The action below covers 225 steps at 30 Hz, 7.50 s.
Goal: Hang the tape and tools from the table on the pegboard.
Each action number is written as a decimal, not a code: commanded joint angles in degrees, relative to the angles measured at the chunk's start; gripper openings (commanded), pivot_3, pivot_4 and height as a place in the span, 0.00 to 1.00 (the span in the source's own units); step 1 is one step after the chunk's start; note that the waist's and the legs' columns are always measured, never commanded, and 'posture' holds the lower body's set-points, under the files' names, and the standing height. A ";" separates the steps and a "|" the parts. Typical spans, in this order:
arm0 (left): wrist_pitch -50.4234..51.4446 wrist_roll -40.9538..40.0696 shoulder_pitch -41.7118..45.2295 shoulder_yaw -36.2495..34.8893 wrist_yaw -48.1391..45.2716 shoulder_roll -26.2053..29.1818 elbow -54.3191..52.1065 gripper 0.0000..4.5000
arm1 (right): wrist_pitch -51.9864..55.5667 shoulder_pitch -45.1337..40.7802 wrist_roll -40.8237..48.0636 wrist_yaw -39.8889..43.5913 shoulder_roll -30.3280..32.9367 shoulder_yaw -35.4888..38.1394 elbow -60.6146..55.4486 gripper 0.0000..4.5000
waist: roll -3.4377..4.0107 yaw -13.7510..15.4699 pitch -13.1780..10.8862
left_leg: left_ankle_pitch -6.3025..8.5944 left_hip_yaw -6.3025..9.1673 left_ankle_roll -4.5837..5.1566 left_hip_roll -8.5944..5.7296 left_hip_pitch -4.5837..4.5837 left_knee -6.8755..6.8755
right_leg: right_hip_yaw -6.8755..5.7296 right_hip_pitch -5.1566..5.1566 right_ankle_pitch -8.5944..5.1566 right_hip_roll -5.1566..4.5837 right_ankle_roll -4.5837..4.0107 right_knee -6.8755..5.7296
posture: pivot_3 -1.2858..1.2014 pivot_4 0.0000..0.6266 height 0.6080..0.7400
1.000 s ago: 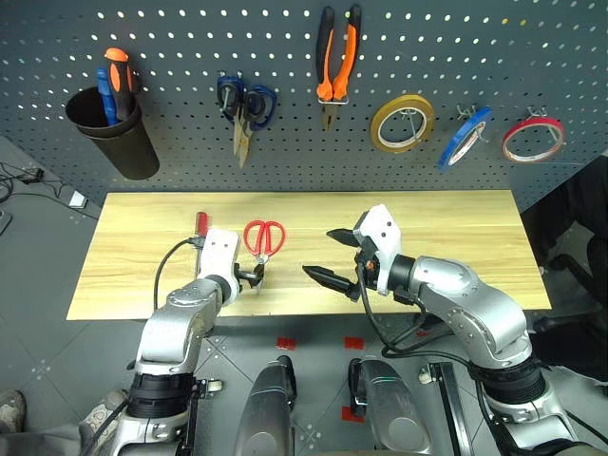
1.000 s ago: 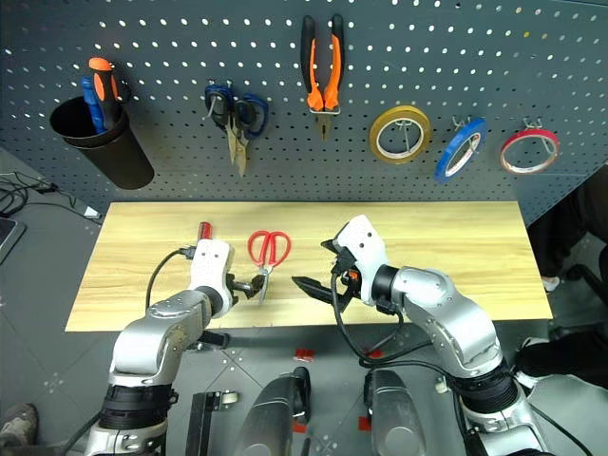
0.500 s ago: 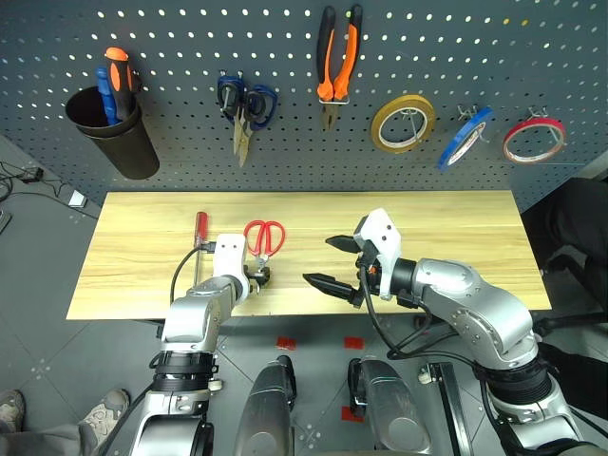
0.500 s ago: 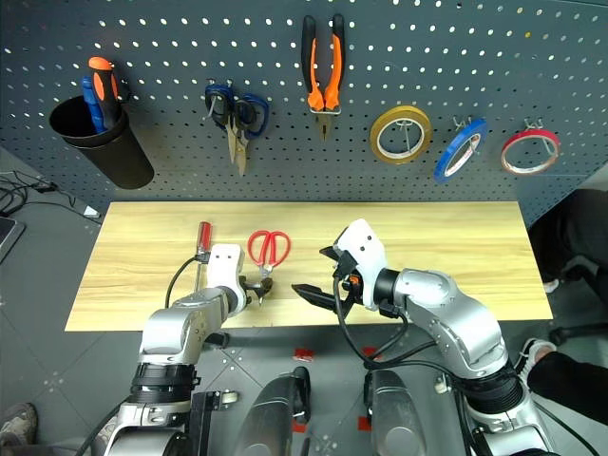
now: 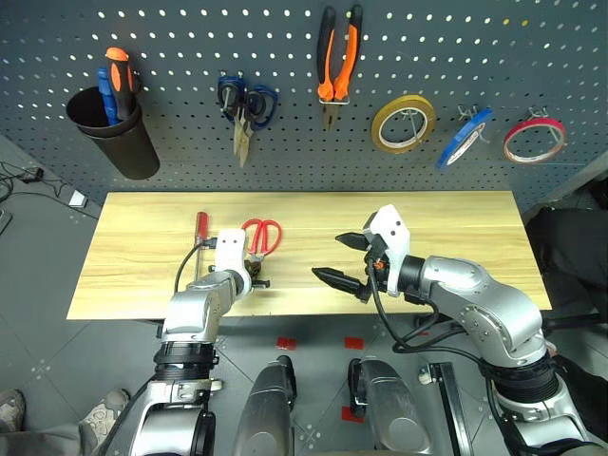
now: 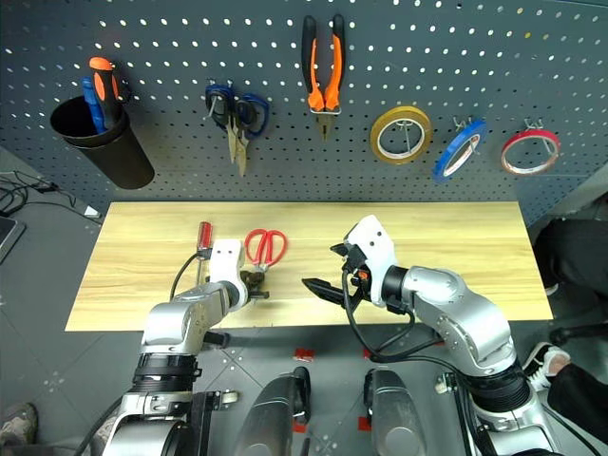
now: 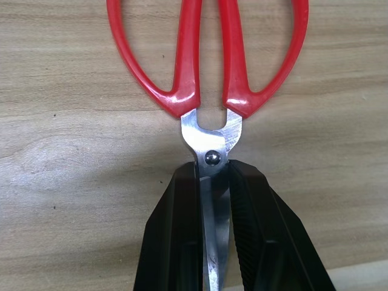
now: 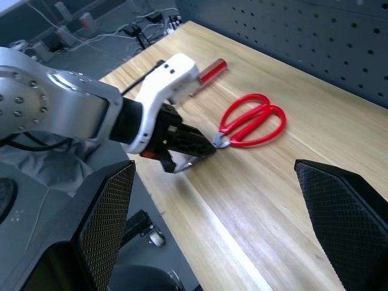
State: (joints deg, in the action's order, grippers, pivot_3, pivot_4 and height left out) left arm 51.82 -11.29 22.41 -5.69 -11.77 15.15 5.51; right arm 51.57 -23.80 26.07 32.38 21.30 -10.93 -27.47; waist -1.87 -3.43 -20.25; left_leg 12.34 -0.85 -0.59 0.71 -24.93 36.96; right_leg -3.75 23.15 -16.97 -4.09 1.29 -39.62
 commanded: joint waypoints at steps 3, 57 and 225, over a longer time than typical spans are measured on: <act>-4.50 -1.32 -6.87 3.91 -7.34 4.40 -15.47 0.07 | -1.66 -0.10 0.58 -0.35 0.66 1.36 -4.17 1.00 | 0.00 -0.15 0.00 | -0.08 -0.01 -0.14 0.02 -0.02 -0.06 | 0.01 0.01 0.00 0.00 0.00 0.11 | 0.44 0.55 1.00; -38.91 14.20 -10.39 -0.58 -0.98 9.34 -31.52 0.07 | -17.49 -10.02 -1.38 -2.27 -2.80 4.01 0.22 1.00 | 0.01 0.15 0.00 | 0.07 0.03 0.12 0.03 -0.20 -0.06 | -0.10 -0.03 0.05 0.02 -0.03 0.51 | 0.45 0.53 1.00; -39.54 -7.39 -6.42 -12.70 -7.70 17.95 -11.19 0.99 | -17.74 -14.41 -8.26 -4.78 -12.51 0.69 4.51 1.00 | -0.94 0.50 6.04 | -0.30 0.16 -0.20 0.03 -0.18 0.90 | -0.01 0.00 0.32 0.07 -0.18 -0.51 | 0.47 0.27 1.00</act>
State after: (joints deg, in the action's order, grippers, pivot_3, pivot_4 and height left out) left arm 9.46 -17.73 16.31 -16.15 -21.40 33.23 -3.05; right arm 34.15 -38.84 17.12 28.17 8.65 -11.63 -20.33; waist -2.81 -2.93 -14.21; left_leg 12.04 -0.69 -0.77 0.76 -25.04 37.84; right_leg -3.76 23.10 -16.65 -4.00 1.11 -40.15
